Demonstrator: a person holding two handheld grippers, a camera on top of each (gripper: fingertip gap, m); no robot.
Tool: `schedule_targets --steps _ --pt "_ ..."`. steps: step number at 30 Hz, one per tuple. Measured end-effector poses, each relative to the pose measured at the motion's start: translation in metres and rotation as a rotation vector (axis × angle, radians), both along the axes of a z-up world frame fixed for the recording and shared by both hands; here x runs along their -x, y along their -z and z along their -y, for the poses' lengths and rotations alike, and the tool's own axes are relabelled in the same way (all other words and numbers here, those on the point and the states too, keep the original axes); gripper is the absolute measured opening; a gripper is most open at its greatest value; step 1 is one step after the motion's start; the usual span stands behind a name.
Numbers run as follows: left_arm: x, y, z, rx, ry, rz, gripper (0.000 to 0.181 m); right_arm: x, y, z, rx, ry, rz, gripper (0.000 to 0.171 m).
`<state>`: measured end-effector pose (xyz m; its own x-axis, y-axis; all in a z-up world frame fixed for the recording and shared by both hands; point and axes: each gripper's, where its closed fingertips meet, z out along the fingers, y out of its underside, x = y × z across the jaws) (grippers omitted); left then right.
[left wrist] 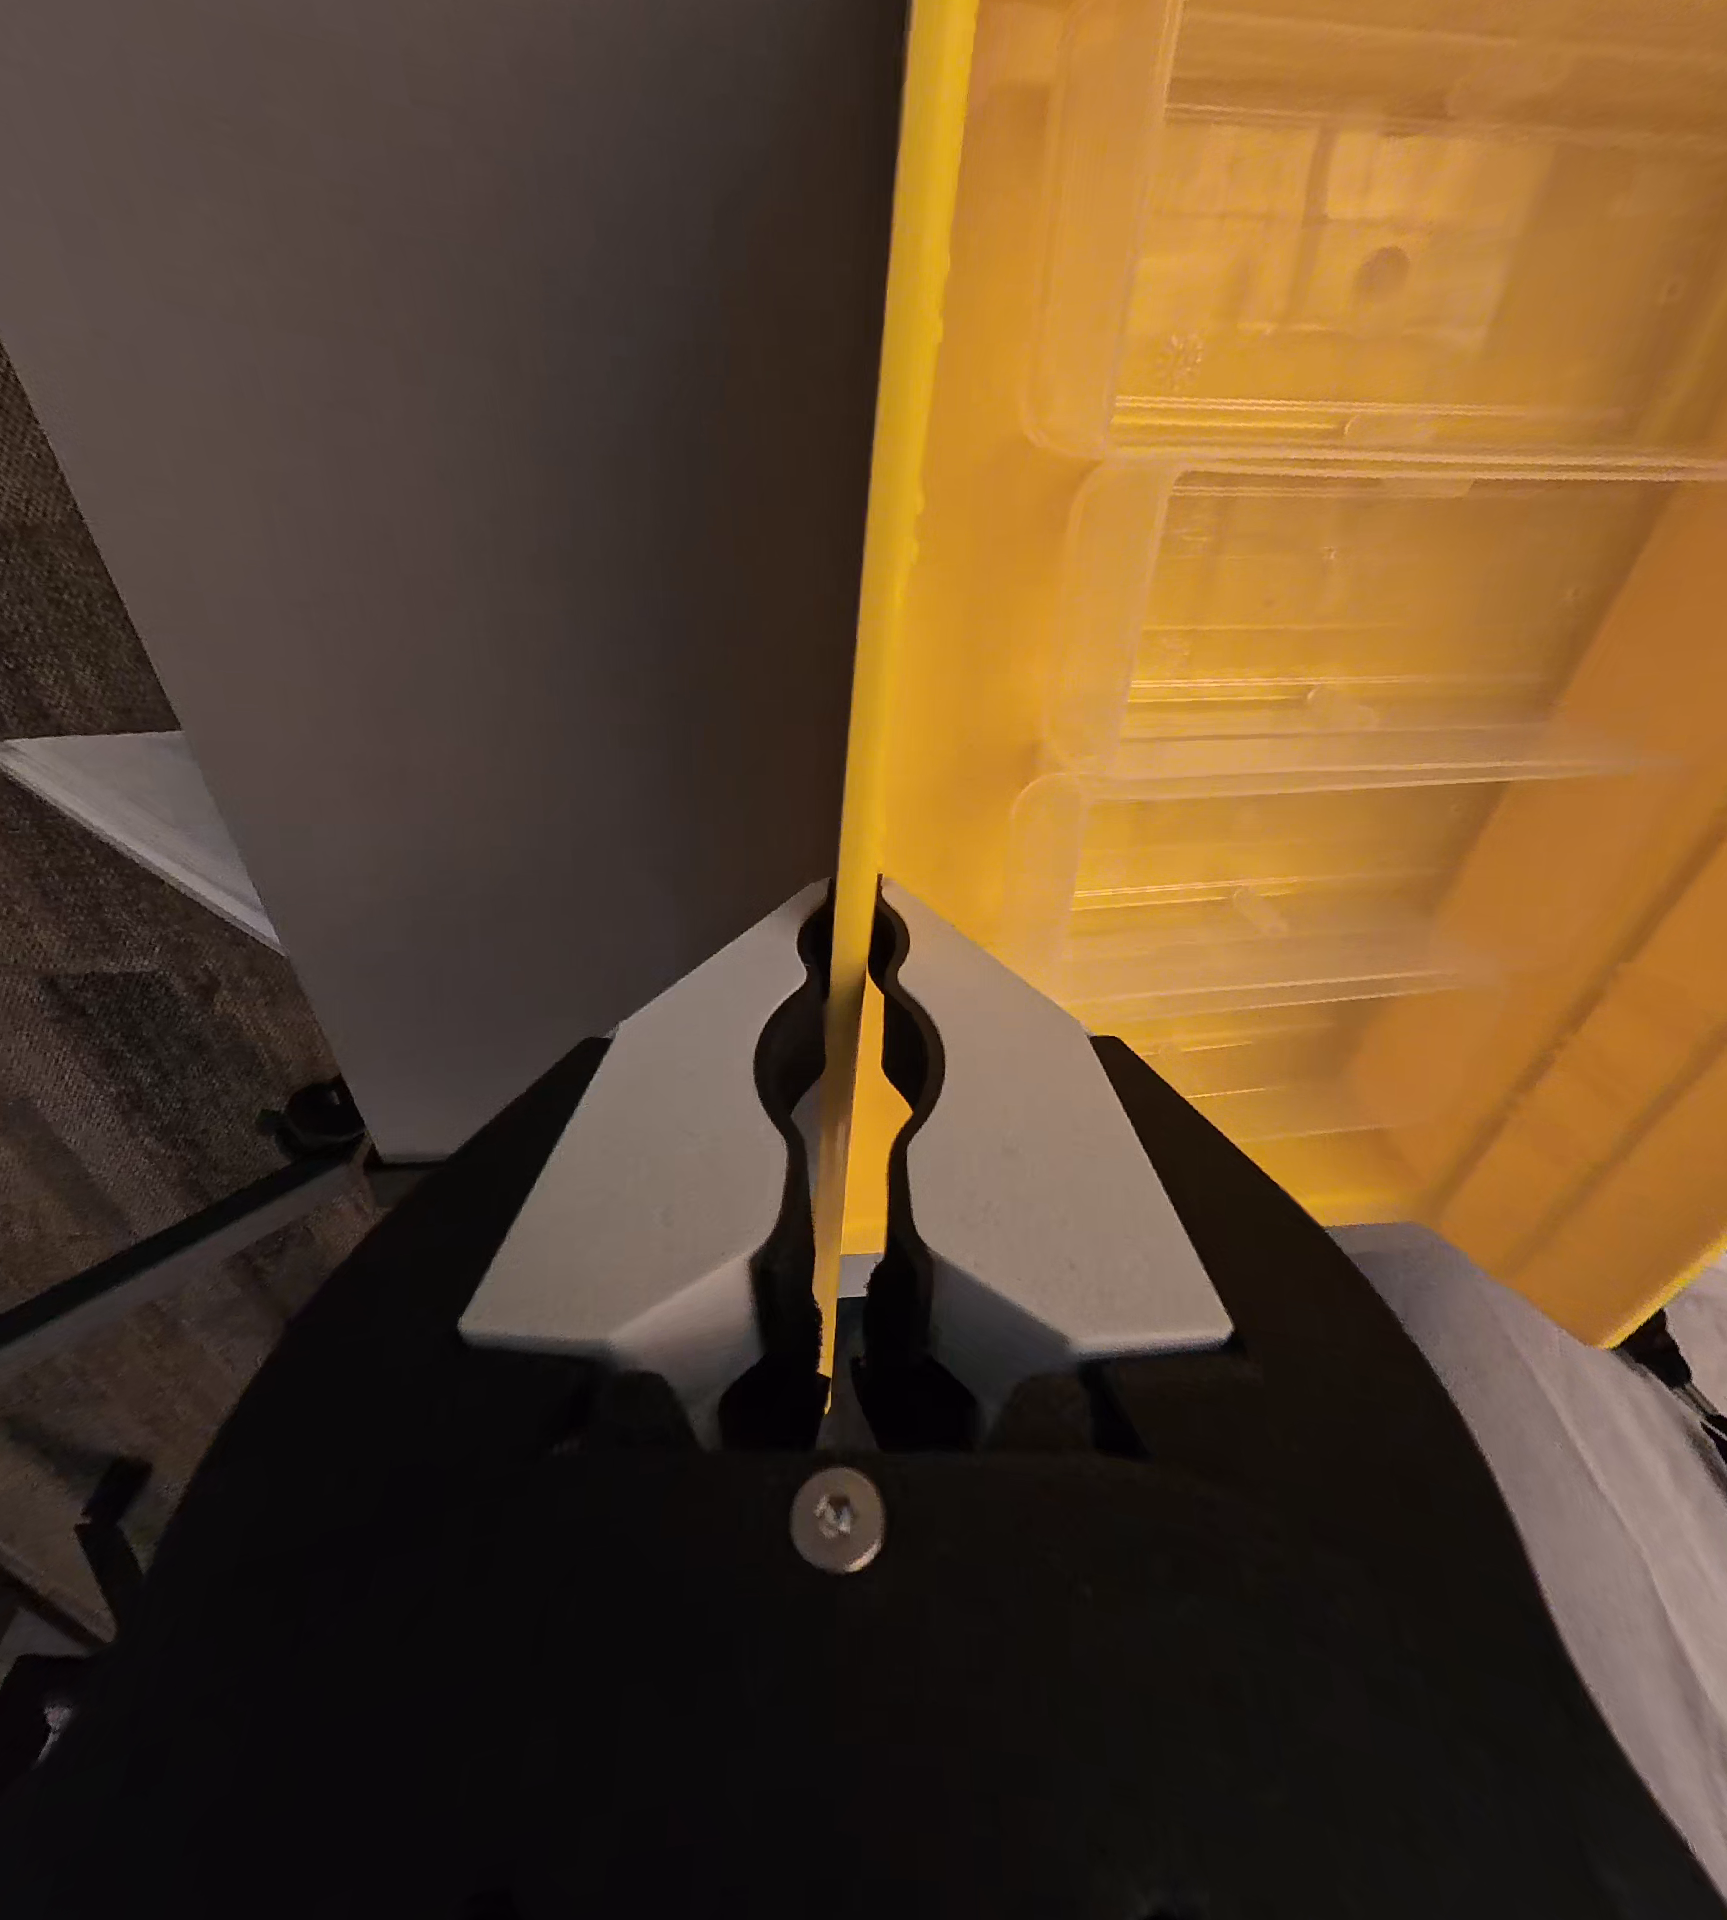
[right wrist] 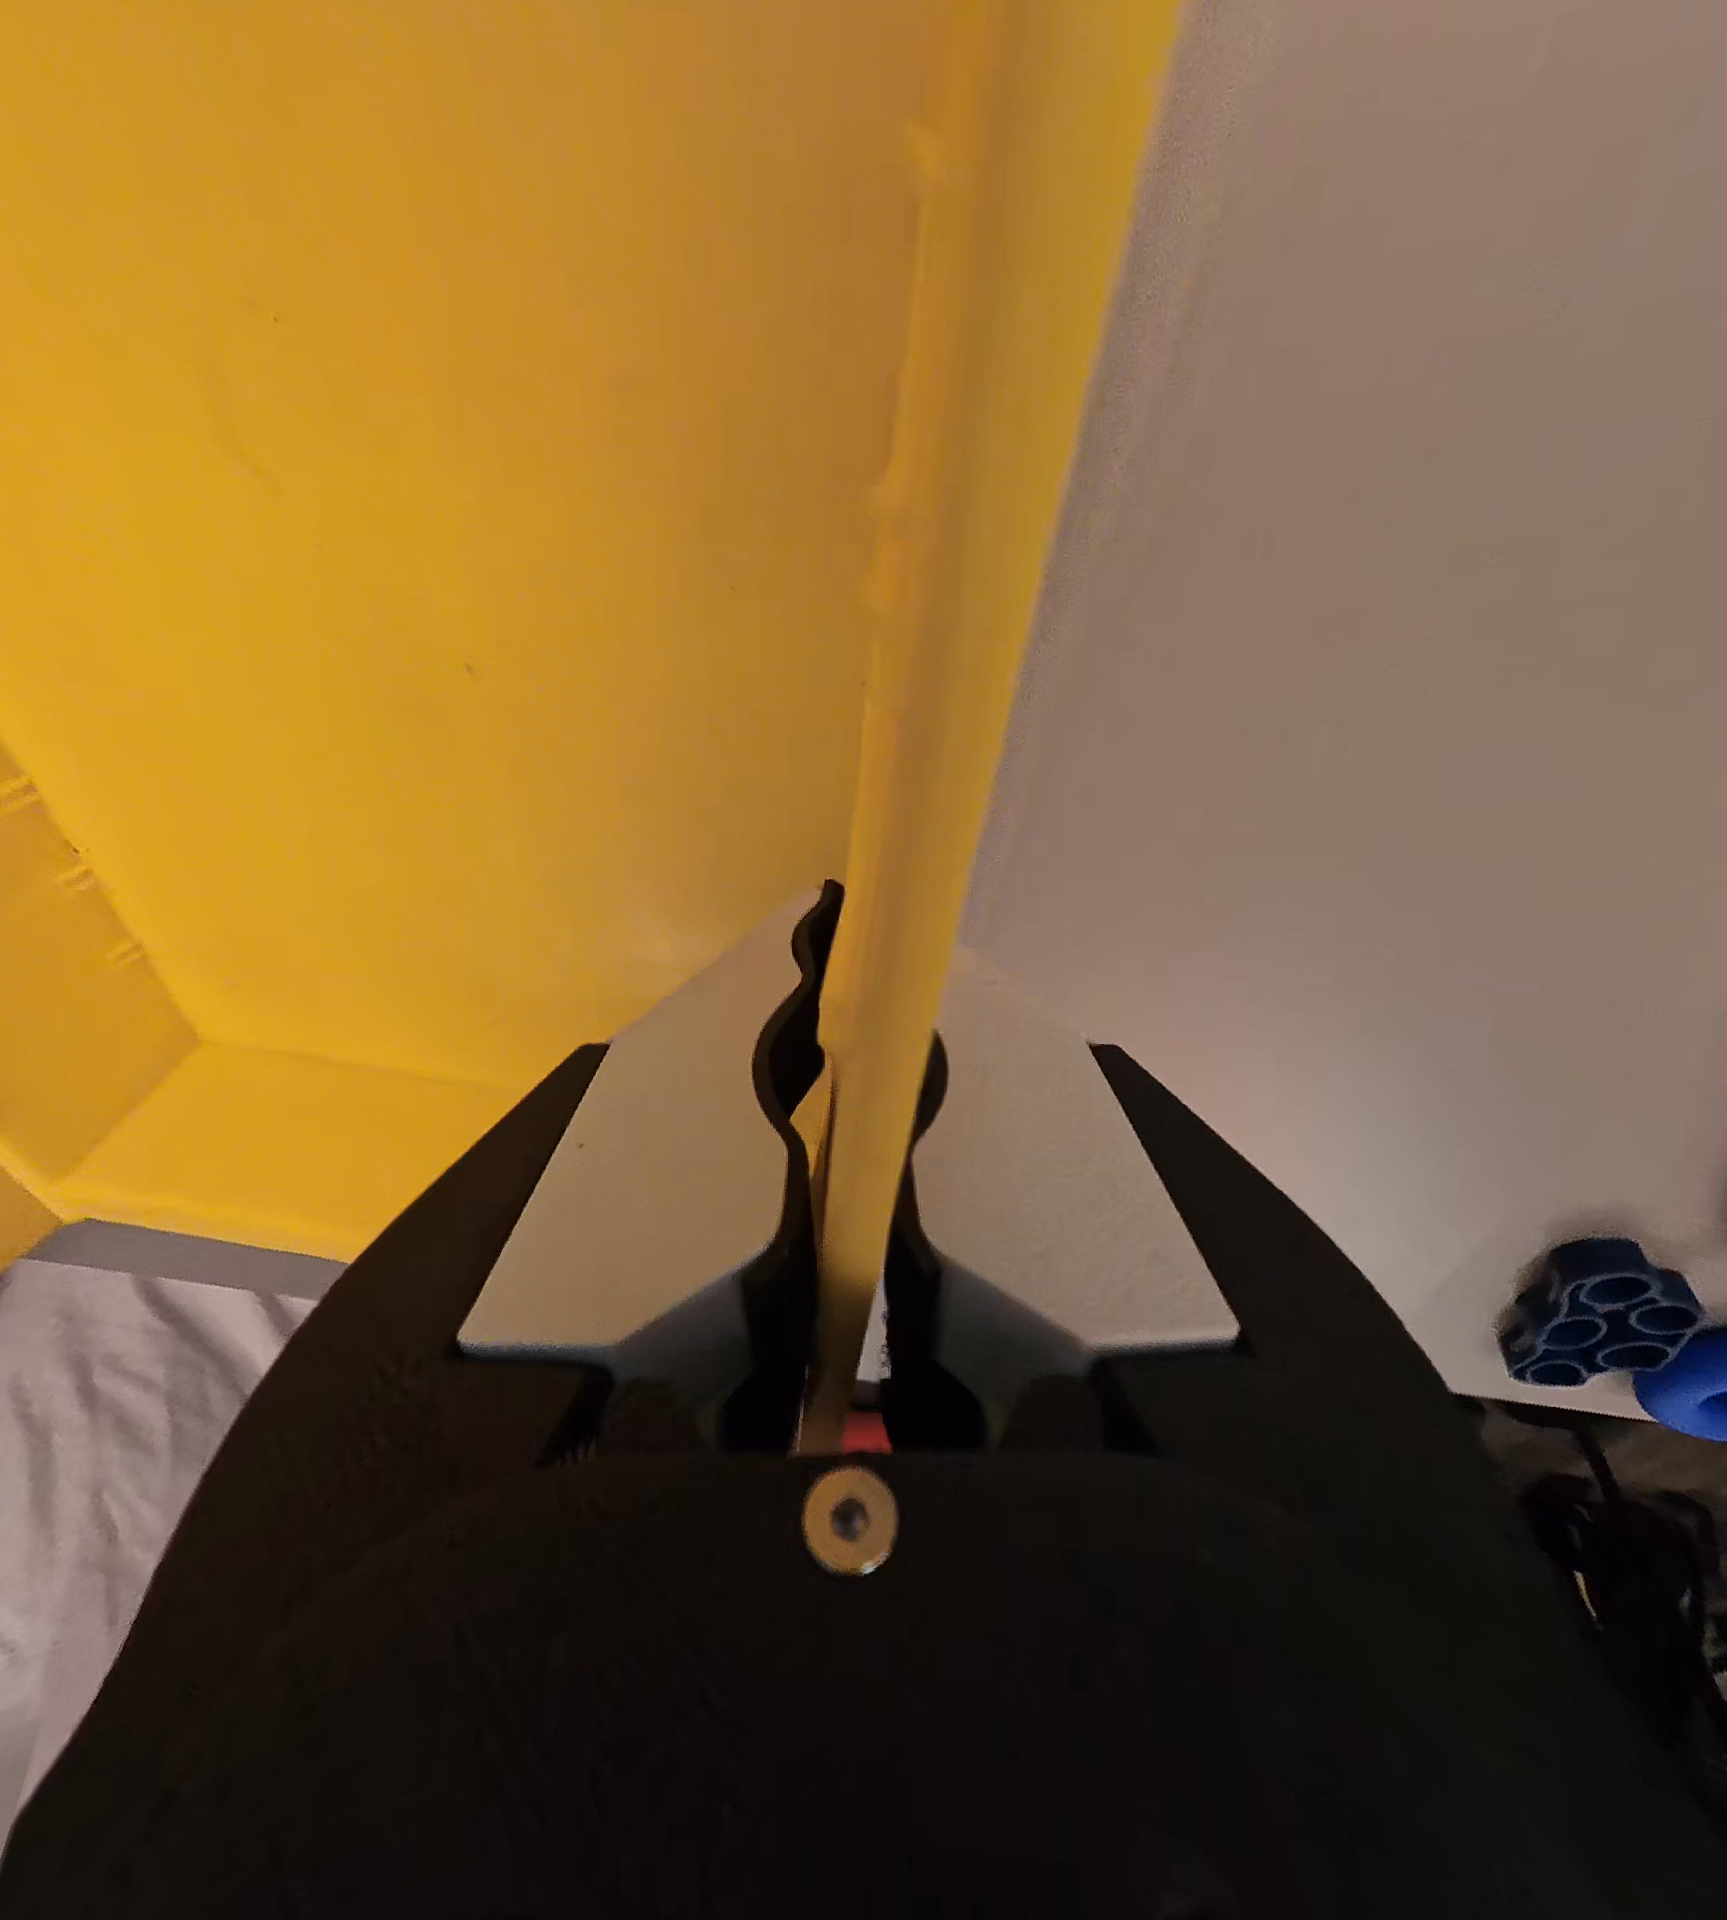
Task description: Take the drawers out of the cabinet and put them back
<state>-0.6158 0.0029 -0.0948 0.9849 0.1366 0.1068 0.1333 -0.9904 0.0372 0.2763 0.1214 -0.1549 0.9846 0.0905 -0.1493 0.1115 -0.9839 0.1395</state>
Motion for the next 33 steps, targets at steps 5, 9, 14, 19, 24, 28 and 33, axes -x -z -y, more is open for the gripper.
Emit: schedule_targets --steps 5,9,14,19,24,28,33 --pt "0.000 0.000 0.000 -0.020 -0.044 0.047 0.002 -0.012 0.000 -0.014 -0.043 -0.013 0.052 0.001" --pt "0.004 -0.001 0.004 -0.028 -0.077 0.083 0.004 -0.020 0.000 -0.009 -0.043 -0.019 0.045 0.001" --pt "0.013 -0.001 0.008 -0.020 -0.107 0.087 0.004 -0.031 0.000 0.002 -0.036 0.030 0.014 0.002" --pt "0.014 -0.001 0.005 0.011 -0.063 0.028 0.002 -0.026 0.001 0.004 -0.024 0.008 0.046 0.000" --pt "0.010 -0.001 -0.008 0.010 -0.042 -0.016 0.001 -0.010 0.000 -0.003 -0.026 -0.022 0.039 0.000" --pt "0.010 -0.001 -0.009 0.005 -0.033 -0.018 0.001 -0.010 0.000 -0.006 -0.027 -0.021 0.038 0.000" --pt "0.010 -0.001 -0.011 -0.008 -0.021 -0.017 0.001 -0.011 0.001 -0.009 -0.037 -0.013 0.017 0.001"
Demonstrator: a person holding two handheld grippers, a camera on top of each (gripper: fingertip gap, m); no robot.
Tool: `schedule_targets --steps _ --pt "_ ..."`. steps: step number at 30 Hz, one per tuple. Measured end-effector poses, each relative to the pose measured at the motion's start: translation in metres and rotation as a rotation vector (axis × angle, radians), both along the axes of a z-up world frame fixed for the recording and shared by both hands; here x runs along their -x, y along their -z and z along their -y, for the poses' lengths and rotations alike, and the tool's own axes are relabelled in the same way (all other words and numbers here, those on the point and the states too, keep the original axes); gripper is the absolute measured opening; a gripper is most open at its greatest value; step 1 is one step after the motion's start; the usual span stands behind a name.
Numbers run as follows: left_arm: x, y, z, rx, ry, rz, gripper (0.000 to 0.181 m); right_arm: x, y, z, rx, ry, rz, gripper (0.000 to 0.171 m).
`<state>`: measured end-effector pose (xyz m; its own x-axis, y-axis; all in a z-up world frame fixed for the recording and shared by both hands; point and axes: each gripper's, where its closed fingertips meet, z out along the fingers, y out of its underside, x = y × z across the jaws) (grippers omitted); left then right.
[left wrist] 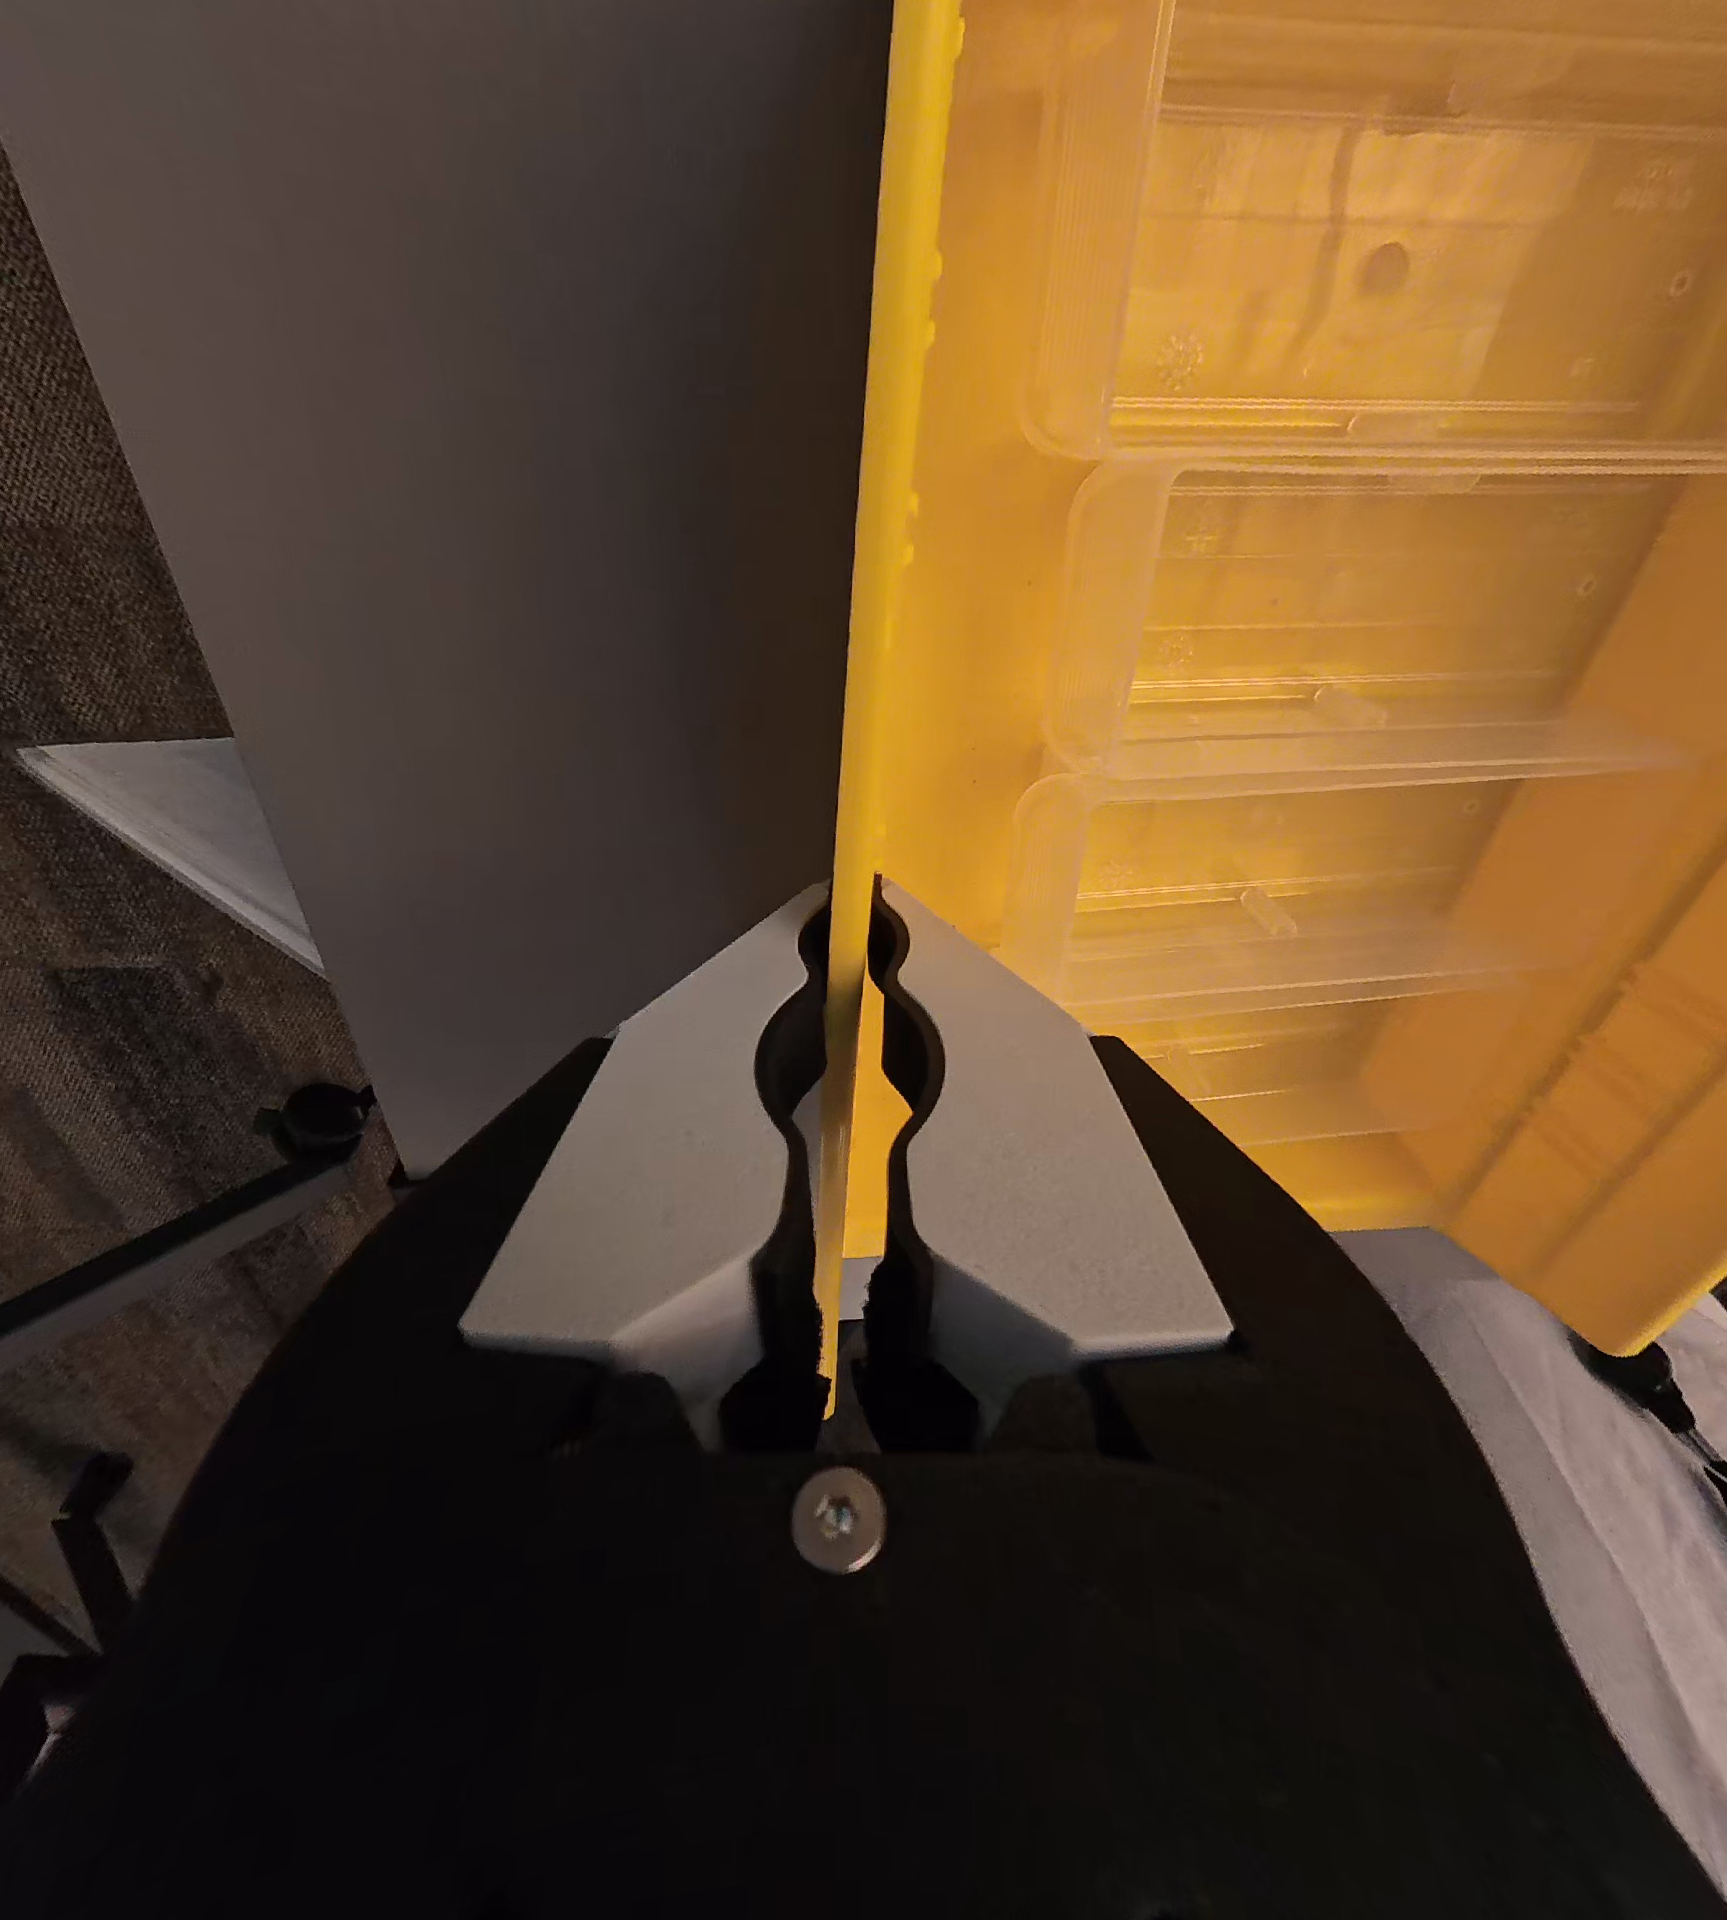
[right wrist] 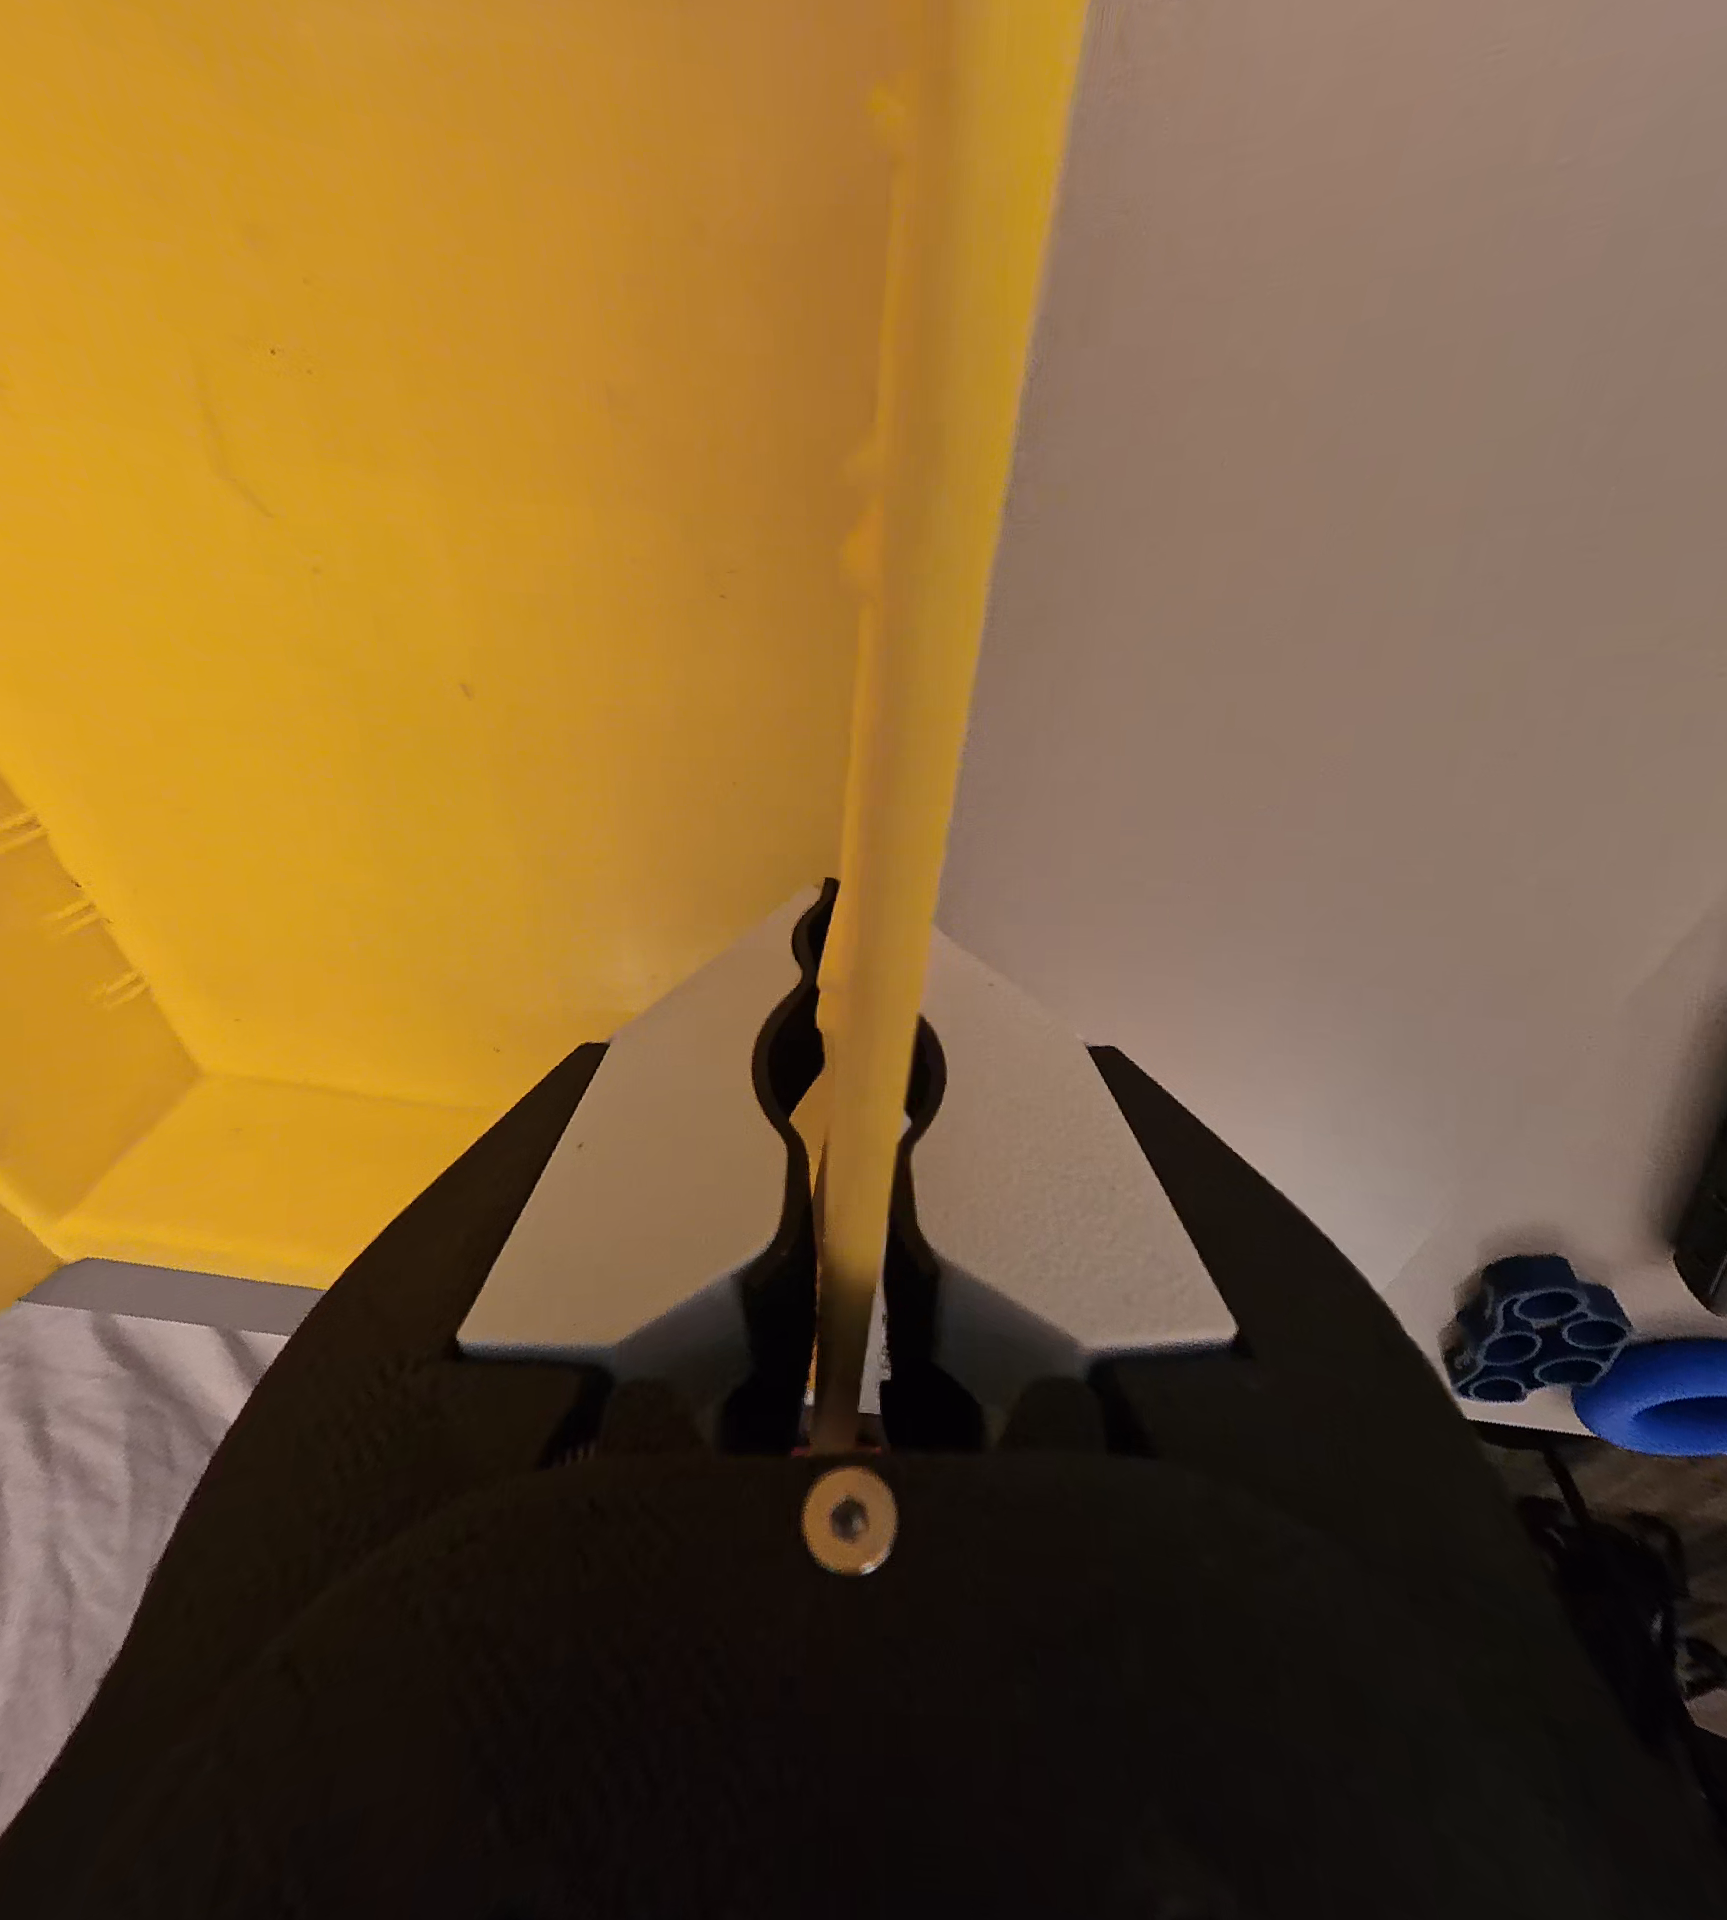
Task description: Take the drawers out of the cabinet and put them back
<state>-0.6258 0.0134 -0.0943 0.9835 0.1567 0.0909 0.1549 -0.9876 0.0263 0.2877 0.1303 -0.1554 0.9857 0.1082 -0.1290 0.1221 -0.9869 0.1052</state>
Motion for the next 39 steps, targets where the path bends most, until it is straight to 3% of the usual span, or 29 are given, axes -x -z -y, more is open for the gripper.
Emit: schedule_targets --steps 16,31,37,39 --pt "-0.007 0.000 -0.010 -0.008 0.005 -0.003 0.001 -0.029 0.000 -0.002 -0.010 0.016 0.049 0.001" --pt "-0.016 0.000 -0.020 -0.055 0.017 0.009 0.003 -0.025 0.000 0.000 -0.070 -0.020 0.033 0.005" --pt "0.009 -0.021 -0.016 -0.096 0.078 -0.215 0.050 -0.029 -0.018 -0.012 -0.176 -0.072 0.128 0.026" --pt "0.009 -0.034 -0.018 -0.140 0.092 -0.241 0.047 -0.029 -0.031 -0.014 -0.204 -0.098 0.167 0.029"
